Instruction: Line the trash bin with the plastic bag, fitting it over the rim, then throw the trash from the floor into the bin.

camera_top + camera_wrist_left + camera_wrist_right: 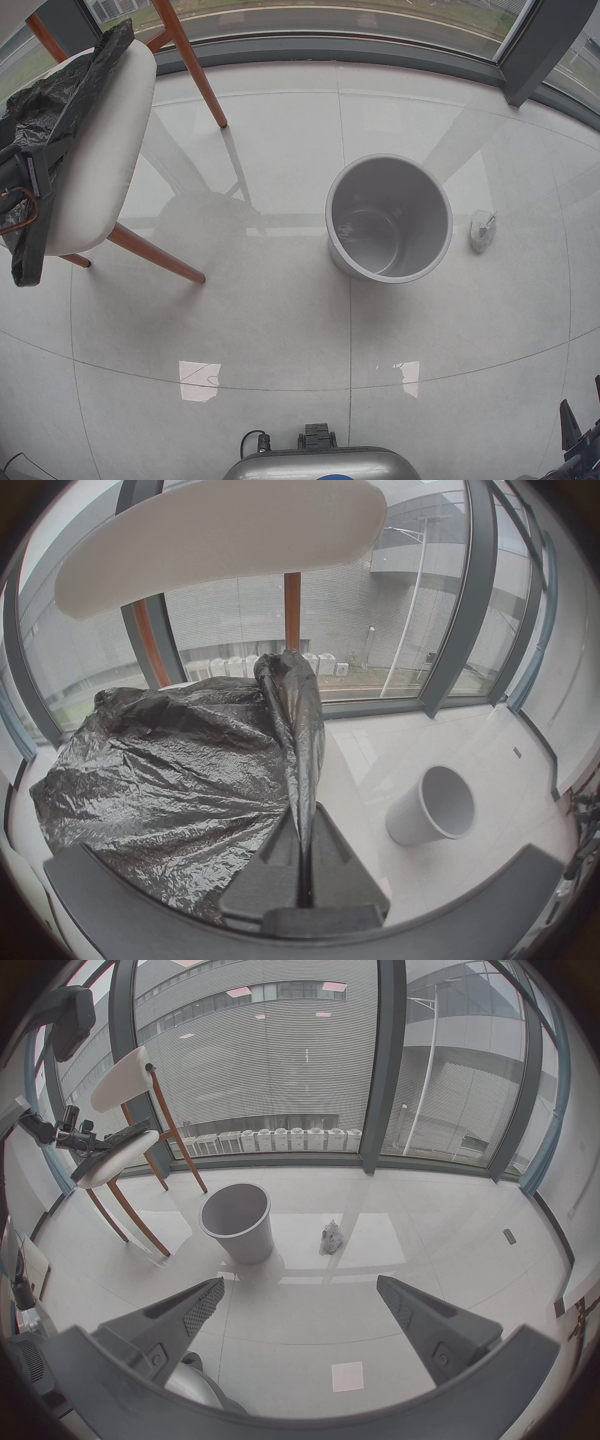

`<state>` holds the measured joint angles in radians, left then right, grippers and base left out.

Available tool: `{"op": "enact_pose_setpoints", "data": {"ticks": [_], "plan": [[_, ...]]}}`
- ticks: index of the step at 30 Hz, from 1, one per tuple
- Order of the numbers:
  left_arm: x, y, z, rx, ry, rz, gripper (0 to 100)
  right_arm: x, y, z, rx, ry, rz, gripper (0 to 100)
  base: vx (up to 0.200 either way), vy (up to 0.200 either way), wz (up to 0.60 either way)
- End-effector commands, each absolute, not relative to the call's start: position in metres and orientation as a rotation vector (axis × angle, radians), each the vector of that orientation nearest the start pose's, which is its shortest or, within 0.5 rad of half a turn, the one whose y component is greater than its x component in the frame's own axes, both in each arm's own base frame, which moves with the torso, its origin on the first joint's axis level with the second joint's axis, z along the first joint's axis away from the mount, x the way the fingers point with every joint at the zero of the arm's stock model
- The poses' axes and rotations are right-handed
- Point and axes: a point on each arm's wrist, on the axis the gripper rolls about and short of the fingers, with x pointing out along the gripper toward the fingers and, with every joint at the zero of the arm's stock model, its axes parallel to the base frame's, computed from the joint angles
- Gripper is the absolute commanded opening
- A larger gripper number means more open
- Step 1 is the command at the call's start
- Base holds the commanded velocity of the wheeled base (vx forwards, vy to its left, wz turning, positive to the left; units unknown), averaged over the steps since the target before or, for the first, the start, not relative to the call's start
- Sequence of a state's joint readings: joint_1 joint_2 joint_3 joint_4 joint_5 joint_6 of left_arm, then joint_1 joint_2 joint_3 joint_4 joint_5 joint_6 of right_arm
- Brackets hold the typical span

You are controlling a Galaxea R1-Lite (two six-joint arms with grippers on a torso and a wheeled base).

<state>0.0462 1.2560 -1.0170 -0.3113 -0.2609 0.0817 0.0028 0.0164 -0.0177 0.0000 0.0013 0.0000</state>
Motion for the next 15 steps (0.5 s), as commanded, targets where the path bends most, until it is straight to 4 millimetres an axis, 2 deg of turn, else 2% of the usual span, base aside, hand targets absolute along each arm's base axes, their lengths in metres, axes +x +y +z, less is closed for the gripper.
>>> {"op": "enact_pose_setpoints", "data": {"ticks": [1,2,4,8,11,15], "plan": [[0.119,-0.002,0.331,0.041,-0.096,-0.239,0,-0.023,0.0,0.075,0.0,0.0,0.005,100,0.0,0.0,0.0],[0.112,-0.002,0.329,0.022,-0.089,-0.24,0,-0.023,0.0,0.075,0.0,0.0,0.005,100,0.0,0.0,0.0],[0.104,-0.002,0.324,-0.008,-0.082,-0.243,0,-0.023,0.0,0.075,0.0,0.0,0.005,100,0.0,-0.2,0.0],[0.104,-0.003,0.323,-0.014,-0.077,-0.263,0,-0.023,0.0,0.075,0.0,0.0,0.005,100,0.0,-0.2,0.0],[0.102,-0.007,0.324,-0.008,-0.081,-0.418,0,-0.023,0.0,0.075,0.0,0.0,0.002,100,0.0,-0.2,0.0],[0.101,-0.009,0.324,-0.004,-0.076,-0.525,0,-0.023,0.0,0.075,0.0,0.0,0.003,100,0.0,-0.2,0.0]]}}
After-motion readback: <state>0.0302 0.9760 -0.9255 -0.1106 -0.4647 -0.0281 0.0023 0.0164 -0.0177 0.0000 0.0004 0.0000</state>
